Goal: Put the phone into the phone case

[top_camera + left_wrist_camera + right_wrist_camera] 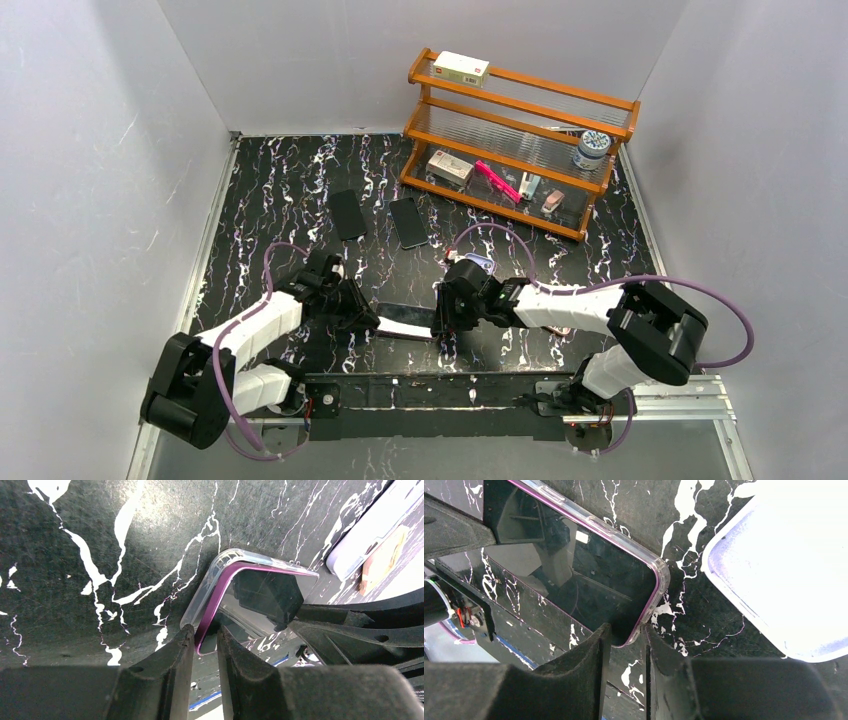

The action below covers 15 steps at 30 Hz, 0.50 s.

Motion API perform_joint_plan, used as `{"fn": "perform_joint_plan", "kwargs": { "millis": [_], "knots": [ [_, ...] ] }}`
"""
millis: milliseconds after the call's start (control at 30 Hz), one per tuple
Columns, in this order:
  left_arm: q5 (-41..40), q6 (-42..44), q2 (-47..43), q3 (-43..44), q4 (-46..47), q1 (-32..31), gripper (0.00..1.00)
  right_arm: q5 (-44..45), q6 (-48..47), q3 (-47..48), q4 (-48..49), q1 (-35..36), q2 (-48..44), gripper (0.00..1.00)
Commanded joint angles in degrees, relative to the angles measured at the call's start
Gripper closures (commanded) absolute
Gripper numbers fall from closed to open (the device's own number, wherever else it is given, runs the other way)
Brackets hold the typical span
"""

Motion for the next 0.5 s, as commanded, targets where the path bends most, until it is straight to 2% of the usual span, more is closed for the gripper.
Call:
{"fn": "perform_joint_plan", "kwargs": {
  "millis": [0, 167, 300, 467],
  "knots": [
    [-1.36, -1.14, 1.61, 0.22, 2.61, -1.56, 0.77, -1.04, 0.11, -0.39, 2.20, 0.19, 2.06, 0.65],
    [-2.76, 0.90, 2.49, 4.94, -0.04, -1.52, 0.66, -0.99, -0.63, 1.37, -0.96, 0.15, -1.05, 0.62],
    [-4.27, 5.31, 2.54, 9.56, -6.32, -1.52, 0.48, -1.92, -5.00, 2.85, -2.34, 0.04, -4.38, 0.44],
    [-3.86, 6.57, 1.96, 9.88, -10.34, -1.52, 0.44, -3.64, -15.17, 5.51, -2.47, 0.02, -4.46, 0.18]
  ]
}}
